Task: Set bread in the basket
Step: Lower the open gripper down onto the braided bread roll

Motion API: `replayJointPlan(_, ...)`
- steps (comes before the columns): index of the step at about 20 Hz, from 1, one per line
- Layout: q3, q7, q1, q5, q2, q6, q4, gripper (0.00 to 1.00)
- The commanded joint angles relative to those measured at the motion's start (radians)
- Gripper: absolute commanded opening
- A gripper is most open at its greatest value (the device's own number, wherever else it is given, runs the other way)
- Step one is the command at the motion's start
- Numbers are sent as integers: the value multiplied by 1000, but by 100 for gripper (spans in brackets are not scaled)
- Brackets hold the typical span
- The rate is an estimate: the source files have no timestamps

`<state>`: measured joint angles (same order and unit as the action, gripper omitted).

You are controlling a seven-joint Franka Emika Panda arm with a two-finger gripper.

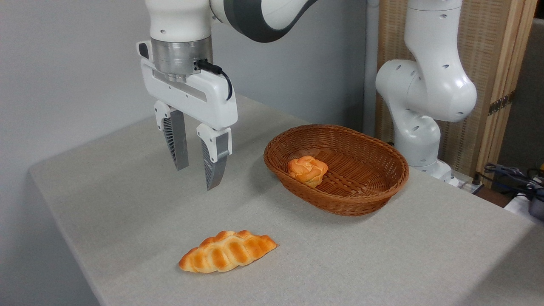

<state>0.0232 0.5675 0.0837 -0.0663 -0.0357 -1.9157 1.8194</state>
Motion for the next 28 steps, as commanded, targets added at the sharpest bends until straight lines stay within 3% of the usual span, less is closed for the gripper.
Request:
replayJointPlan(1,11,-14,-18,-6,7,23,-16,100)
replayJointPlan(9,11,-9,-18,-4,5,23,-15,100)
replayJointPlan(20,6,219,-25,8,28,18,17,100)
replayJointPlan(24,-37,345,-30,8,52,7,34,100)
replayJointPlan(28,-65,393,-32,8,79,1,38,100)
